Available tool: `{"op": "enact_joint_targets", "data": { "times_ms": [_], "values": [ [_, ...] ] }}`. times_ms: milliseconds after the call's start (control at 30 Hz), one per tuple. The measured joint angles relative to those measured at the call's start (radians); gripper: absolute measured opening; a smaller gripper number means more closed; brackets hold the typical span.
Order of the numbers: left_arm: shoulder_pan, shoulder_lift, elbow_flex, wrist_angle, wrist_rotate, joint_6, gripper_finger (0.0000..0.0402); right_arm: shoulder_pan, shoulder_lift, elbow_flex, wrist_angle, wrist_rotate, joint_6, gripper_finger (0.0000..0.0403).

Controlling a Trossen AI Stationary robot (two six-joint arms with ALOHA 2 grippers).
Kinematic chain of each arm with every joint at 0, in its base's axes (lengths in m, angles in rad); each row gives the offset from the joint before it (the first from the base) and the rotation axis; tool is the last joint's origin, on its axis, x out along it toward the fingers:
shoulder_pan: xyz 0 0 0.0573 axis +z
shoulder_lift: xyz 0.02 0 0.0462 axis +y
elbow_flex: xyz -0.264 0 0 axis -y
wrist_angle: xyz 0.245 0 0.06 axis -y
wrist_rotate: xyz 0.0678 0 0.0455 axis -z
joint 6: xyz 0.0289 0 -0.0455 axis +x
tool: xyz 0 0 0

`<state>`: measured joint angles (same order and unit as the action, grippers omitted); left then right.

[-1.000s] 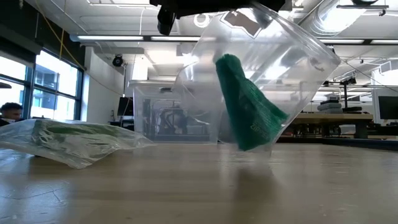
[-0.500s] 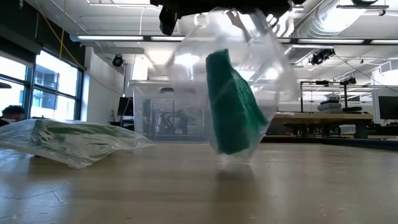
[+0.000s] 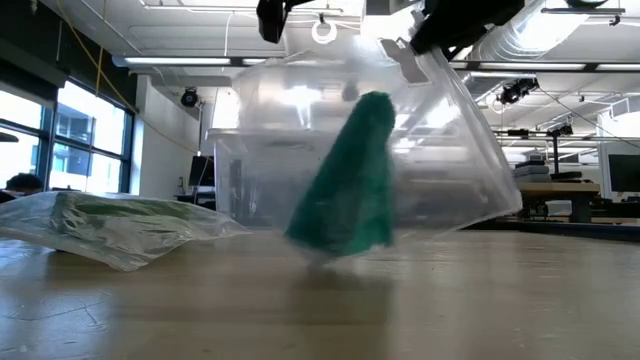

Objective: Roll bandage
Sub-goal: Close the zip bag

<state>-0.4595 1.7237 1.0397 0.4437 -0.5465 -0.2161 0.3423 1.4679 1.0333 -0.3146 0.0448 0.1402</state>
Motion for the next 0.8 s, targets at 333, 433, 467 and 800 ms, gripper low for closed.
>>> {"op": "enact_joint_targets", "data": {
  "times_ms": [333, 433, 467, 800],
  "values": [
    [0.025, 0.014, -0.003, -0.002, 0.006, 0.072, 0.0096, 0.004, -0.015, 0.037, -0.006, 0.012, 0.010, 0.0009],
    [0.036, 0.025, -0.003, 0.026, 0.004, 0.082, 0.0099, 0.011, -0.015, 0.054, -0.007, 0.015, -0.005, 0.0009],
    [0.037, 0.026, -0.003, 0.039, 0.003, 0.091, 0.0099, 0.013, -0.015, 0.058, -0.008, 0.016, -0.007, 0.0009],
    [0.051, 0.028, -0.003, 0.093, 0.045, 0.140, 0.0094, 0.019, -0.015, 0.064, -0.017, 0.016, -0.009, 0.0009]
  ]
}}
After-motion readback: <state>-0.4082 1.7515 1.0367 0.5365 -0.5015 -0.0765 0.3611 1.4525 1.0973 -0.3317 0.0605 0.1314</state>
